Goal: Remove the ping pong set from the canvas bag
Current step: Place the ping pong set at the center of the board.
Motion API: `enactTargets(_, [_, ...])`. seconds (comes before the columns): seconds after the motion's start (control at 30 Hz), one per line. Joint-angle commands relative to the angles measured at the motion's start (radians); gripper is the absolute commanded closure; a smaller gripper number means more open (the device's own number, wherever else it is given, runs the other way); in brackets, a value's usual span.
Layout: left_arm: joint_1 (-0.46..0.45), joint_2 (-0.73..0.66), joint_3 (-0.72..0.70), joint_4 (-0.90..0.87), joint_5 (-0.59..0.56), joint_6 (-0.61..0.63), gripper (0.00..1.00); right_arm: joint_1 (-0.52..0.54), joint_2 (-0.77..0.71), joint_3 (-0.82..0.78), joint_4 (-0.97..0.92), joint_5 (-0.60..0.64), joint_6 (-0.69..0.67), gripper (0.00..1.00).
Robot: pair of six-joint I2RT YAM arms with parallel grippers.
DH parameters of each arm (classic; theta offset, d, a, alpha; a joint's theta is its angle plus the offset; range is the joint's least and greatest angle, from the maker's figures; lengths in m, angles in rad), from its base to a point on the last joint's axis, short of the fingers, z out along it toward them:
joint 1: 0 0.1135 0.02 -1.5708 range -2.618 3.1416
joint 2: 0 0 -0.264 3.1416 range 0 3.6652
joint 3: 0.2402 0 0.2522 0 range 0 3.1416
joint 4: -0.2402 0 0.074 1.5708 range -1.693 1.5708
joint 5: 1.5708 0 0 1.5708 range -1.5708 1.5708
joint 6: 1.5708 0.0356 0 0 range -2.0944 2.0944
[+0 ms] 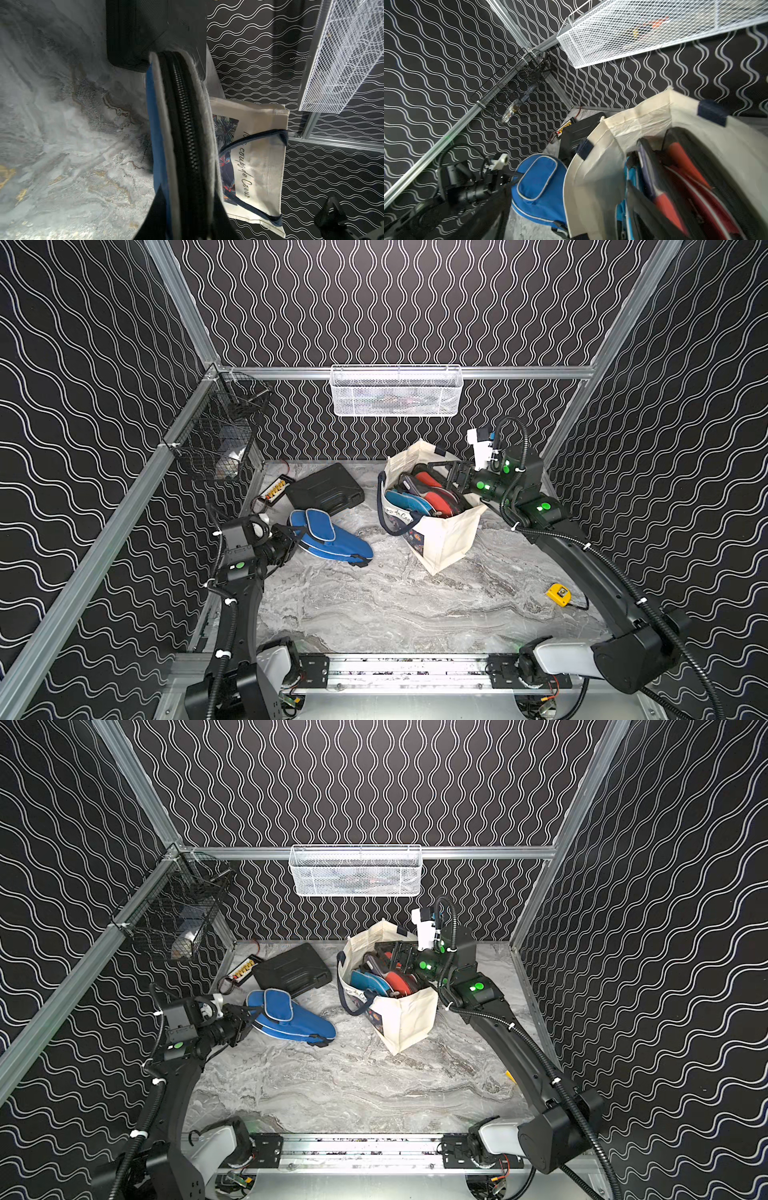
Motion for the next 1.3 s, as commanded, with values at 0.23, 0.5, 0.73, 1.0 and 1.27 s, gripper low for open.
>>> enactTargets(0.23, [0.068,0.082,0.009,-0.069,-0.141,0.157,1.00,0.097,-0.036,-0.023,0.023,0.039,0.026,0.14])
enactTargets(0.5, [0.137,0.123,0.022,-0.165,-0.287,0.238,1.00,0.137,-0.048,-0.066,0.060,0.053,0.014,0.14])
enactTargets(0.73, [0.149,0.131,0.001,-0.166,-0.454,0.181,1.00,0.155,-0.074,-0.129,0.119,0.062,0.021,0.14])
enactTargets(1.0, [0.150,0.165,-0.007,-0.114,-0.577,0.113,0.99,0.192,-0.091,-0.226,0.199,0.073,0.034,0.14])
enactTargets(1.27, [0.152,0.190,-0.064,-0.054,-0.583,0.032,0.86,0.201,-0.100,-0.271,0.235,0.085,0.018,0.13])
